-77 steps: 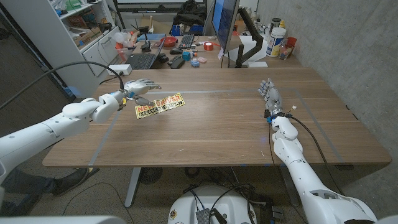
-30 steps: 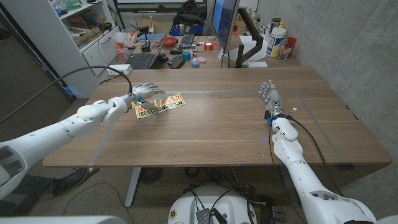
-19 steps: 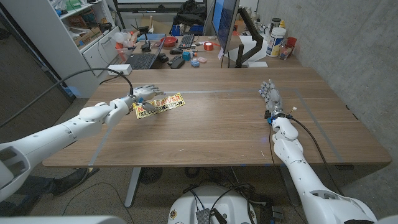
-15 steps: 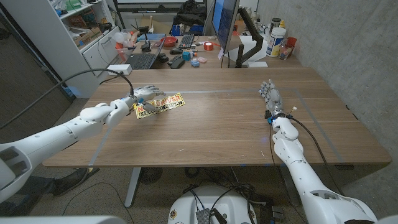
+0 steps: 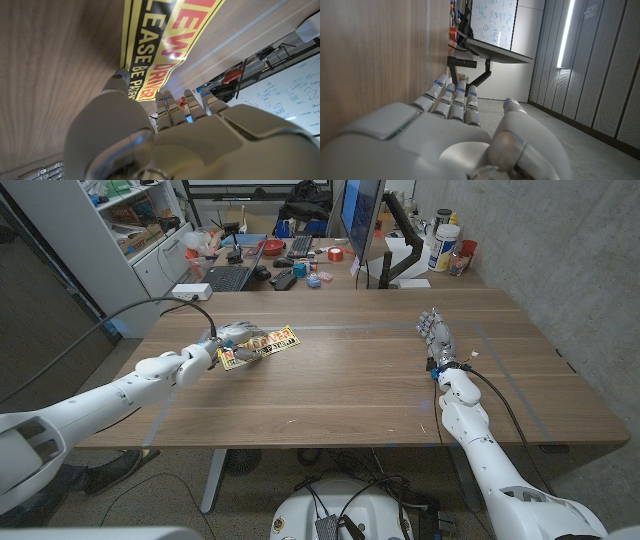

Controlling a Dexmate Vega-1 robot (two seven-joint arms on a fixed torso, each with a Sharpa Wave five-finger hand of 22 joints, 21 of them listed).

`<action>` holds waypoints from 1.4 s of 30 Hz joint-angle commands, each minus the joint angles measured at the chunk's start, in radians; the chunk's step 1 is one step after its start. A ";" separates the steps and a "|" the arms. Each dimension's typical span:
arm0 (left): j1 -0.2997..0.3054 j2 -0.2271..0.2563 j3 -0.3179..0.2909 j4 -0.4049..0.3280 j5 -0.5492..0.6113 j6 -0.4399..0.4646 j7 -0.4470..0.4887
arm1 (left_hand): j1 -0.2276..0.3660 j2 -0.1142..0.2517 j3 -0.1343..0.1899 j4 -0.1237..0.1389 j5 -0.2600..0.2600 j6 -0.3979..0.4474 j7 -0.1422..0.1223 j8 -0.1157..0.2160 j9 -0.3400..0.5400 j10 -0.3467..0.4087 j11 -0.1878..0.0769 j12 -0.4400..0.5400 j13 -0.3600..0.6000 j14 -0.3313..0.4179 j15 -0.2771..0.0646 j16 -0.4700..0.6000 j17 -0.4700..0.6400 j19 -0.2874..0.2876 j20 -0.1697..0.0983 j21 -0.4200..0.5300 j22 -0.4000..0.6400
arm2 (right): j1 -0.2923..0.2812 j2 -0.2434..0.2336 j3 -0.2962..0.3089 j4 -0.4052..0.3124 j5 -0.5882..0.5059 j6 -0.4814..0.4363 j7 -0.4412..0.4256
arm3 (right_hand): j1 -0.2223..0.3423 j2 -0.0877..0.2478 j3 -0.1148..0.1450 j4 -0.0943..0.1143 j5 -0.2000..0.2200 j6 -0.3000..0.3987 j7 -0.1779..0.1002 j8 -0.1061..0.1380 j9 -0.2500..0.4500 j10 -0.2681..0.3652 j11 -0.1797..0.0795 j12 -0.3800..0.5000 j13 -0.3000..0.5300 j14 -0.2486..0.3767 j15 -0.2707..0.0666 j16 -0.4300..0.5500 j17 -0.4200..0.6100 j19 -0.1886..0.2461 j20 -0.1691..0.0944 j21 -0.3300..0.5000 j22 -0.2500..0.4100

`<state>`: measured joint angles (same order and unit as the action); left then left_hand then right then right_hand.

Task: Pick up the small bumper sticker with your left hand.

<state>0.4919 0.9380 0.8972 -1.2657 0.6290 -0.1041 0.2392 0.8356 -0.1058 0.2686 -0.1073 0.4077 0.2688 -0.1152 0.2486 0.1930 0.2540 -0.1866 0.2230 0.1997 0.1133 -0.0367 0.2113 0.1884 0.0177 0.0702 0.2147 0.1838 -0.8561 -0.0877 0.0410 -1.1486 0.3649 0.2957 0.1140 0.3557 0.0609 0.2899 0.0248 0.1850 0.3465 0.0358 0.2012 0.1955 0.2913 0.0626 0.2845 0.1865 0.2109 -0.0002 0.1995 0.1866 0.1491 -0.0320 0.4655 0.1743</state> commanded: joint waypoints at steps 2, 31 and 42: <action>0.030 -0.043 0.005 0.064 -0.105 -0.004 0.041 | 0.015 -0.001 -0.009 -0.002 0.009 0.056 -0.001 0.019 0.001 0.056 0.005 0.019 0.001 0.053 -0.046 0.014 0.002 0.020 0.009 0.008 0.003 | 0.001 -0.002 -0.001 0.001 0.000 -0.002 0.003 | -0.006 0.003 0.002 -0.003 0.005 0.001 -0.009 0.000 0.001 0.007 -0.003 -0.004 0.003 0.010 0.000 0.000 0.000 0.003 0.004 -0.009 0.004; 0.070 -0.072 0.041 0.019 -0.238 0.135 -0.077 | -0.014 0.004 -0.033 0.021 0.010 0.086 0.027 0.011 -0.001 0.067 0.087 0.005 -0.002 0.073 -0.019 0.005 0.004 0.017 0.025 0.002 0.004 | 0.003 -0.007 -0.004 -0.007 0.008 -0.001 0.020 | -0.009 0.004 0.000 -0.005 0.005 -0.001 -0.012 0.000 0.001 0.007 -0.006 -0.009 0.003 0.012 0.003 -0.001 0.000 0.004 0.007 -0.019 0.004; 0.077 -0.048 0.040 -0.036 -0.219 0.196 -0.083 | 0.082 0.039 -0.010 -0.008 0.013 0.234 0.023 0.035 -0.003 0.309 0.014 0.043 -0.007 0.291 -0.098 0.043 0.001 0.179 -0.061 0.054 0.009 | -0.004 -0.003 -0.007 -0.014 0.010 0.002 0.020 | -0.010 0.004 0.000 -0.006 0.005 0.000 -0.012 0.000 0.001 0.007 -0.005 -0.011 0.003 0.014 0.001 -0.001 0.000 0.005 0.007 -0.023 0.004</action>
<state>0.5597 0.8720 0.9238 -1.2560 0.3965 0.0077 0.2243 0.8255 -0.0848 0.2908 -0.0325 0.4219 0.4031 -0.1347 0.2706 0.1861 0.3721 -0.1534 0.2436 0.1897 0.3121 -0.0387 0.2311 0.1795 0.1343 0.0422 0.2464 0.1870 -0.8571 -0.0941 0.0375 -1.1590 0.3713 0.2916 0.1316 0.3426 0.0742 0.2899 0.0250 0.1850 0.3447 0.0266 0.2012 0.1956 0.2948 0.0589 0.2729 0.1886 0.2164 0.0054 0.1999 0.1865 0.1526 -0.0284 0.4469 0.1743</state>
